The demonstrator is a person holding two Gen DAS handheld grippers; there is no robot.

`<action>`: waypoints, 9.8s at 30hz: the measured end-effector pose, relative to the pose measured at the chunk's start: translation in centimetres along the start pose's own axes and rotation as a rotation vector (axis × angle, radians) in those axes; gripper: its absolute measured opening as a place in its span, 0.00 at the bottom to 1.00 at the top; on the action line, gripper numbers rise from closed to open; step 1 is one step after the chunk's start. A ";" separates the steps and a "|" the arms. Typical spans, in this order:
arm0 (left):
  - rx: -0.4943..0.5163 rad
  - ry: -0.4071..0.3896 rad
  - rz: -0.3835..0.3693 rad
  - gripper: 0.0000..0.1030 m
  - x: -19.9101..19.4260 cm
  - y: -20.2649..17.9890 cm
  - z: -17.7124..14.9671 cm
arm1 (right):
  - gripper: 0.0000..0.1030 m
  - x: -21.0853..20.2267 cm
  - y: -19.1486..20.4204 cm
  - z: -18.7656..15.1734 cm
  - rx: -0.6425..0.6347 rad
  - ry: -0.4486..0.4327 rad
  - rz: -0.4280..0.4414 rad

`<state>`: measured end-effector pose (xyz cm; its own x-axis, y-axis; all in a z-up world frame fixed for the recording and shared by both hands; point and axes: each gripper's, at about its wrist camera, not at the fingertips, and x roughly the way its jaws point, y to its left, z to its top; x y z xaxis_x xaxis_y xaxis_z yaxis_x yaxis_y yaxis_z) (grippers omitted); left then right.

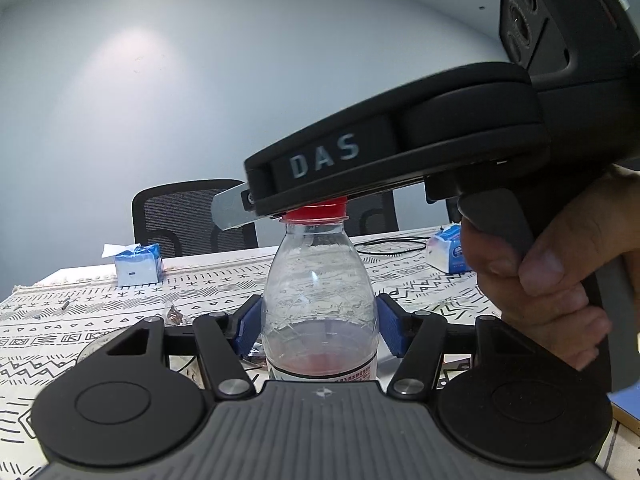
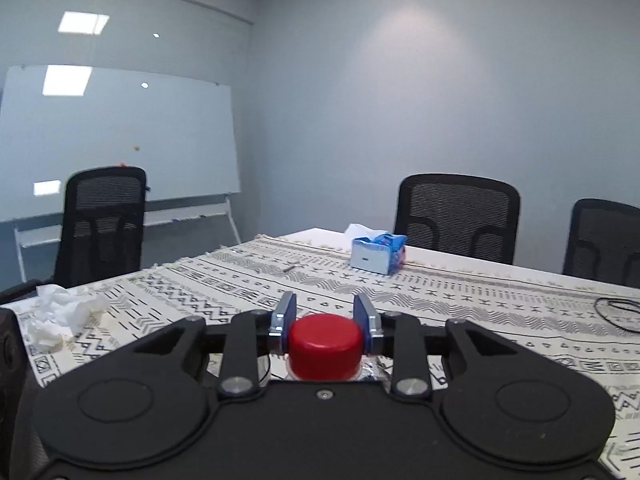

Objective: Unscrew bottle cap and pour
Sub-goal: 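Twist the red cap with the right tool while the left tool holds the bottle, then regrip the red cap with the right tool and twist it further, then twist the red cap with the right tool while the left tool holds the bottle, then twist the loosened red cap with the right tool, raising it off the threads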

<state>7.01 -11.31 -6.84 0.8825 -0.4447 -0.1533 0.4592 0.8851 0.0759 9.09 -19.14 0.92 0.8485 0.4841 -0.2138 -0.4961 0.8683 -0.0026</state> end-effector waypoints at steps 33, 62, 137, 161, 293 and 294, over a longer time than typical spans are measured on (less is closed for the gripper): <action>-0.037 -0.009 -0.026 0.55 -0.3 0.0 0.0 | 0.32 -0.8 -0.1 0.0 0.020 -0.017 -0.029; -0.038 -0.003 -0.017 0.56 -0.3 -0.7 0.0 | 0.32 -1.3 -0.8 0.6 0.033 -0.016 0.042; -0.081 0.012 -0.021 0.56 0.4 0.1 0.3 | 0.35 -0.8 0.1 0.7 -0.085 -0.016 0.076; -0.075 0.015 -0.036 0.56 0.7 0.0 0.2 | 0.33 -0.5 -3.9 -0.8 -0.050 -0.091 0.322; -0.076 0.011 -0.066 0.57 0.0 0.4 -0.4 | 0.45 -5.4 -7.4 -0.2 -0.028 -0.034 0.386; -0.074 0.012 -0.067 0.57 0.0 0.3 -0.4 | 0.46 -5.6 -7.4 -0.2 -0.034 -0.035 0.381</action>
<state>7.15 -10.96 -7.22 0.8488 -0.5016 -0.1670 0.5076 0.8615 -0.0074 7.97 -28.28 1.95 0.6073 0.7756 -0.1724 -0.7827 0.6213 0.0380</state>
